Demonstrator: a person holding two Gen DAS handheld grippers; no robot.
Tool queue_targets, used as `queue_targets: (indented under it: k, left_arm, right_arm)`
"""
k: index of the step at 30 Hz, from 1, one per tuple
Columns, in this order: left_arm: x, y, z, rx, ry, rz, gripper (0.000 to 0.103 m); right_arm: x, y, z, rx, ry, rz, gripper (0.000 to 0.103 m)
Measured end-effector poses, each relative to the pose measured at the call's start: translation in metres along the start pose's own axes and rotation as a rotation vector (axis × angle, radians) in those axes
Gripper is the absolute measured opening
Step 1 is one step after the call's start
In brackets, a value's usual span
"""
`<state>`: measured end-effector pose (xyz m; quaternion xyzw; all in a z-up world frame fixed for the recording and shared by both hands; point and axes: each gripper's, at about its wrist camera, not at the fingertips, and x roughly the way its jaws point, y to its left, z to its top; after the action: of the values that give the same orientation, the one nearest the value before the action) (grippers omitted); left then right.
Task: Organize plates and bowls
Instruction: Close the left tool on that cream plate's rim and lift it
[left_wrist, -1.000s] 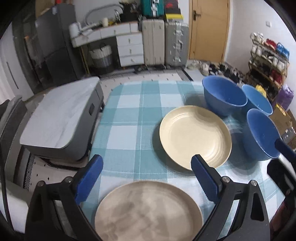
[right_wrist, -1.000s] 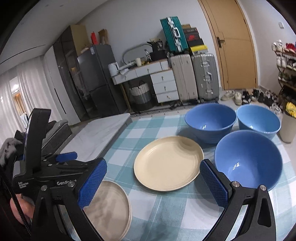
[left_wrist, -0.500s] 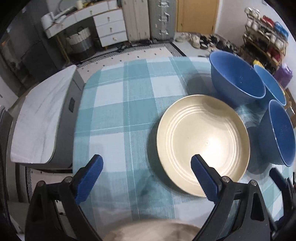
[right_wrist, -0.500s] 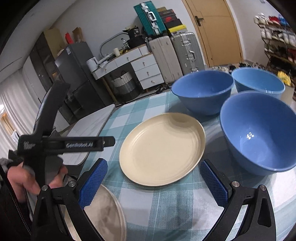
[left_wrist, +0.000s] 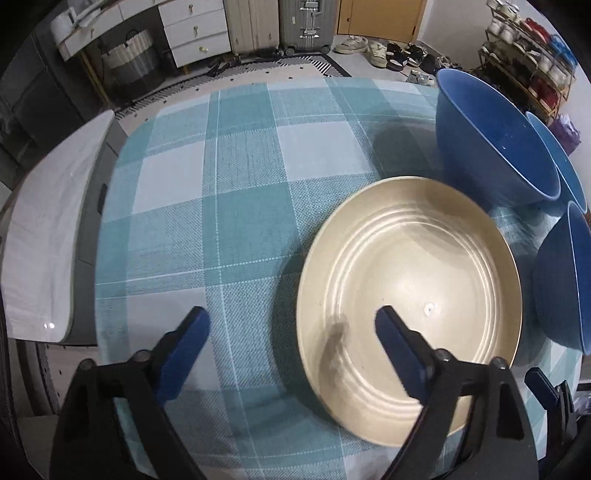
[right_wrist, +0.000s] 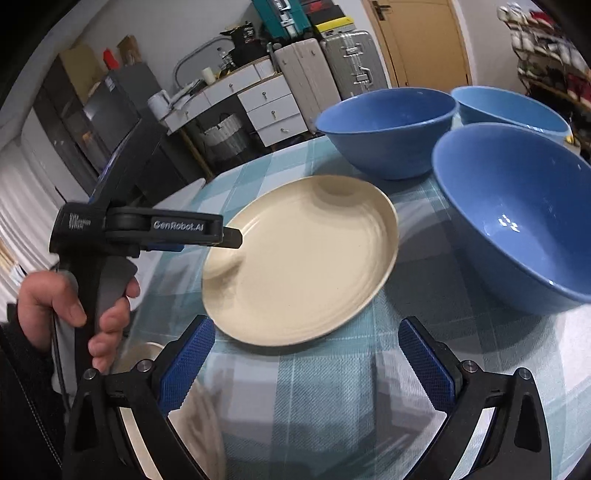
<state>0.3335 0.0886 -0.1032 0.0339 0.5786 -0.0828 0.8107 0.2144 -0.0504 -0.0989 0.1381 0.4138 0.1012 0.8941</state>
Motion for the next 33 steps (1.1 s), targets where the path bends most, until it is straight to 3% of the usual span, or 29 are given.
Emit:
queue_targets:
  k: [4,11,17,24,33]
  left_arm:
    - [0.01,0.003,0.001,-0.015,0.053,-0.06,0.055]
    - [0.013,0.012,-0.001,-0.035,0.062,-0.078,0.04]
    - [0.009,0.018,-0.003,-0.061,0.059,-0.158,0.013]
    - [0.002,0.026,-0.01,-0.068,0.042,-0.182,0.011]
    - [-0.006,0.037,-0.015,-0.055,0.053,-0.114,0.011]
  right_arm:
    - [0.009,-0.001,0.002,0.008,0.01,-0.015,0.102]
    - [0.024,-0.006,0.004,0.049,0.059,0.018,0.102]
    - [0.032,-0.011,0.007,0.073,0.072,0.002,0.102]
    - [0.041,-0.017,0.01,0.099,0.085,-0.013,0.102]
    - [0.048,-0.015,0.012,0.098,0.104,-0.006,0.102]
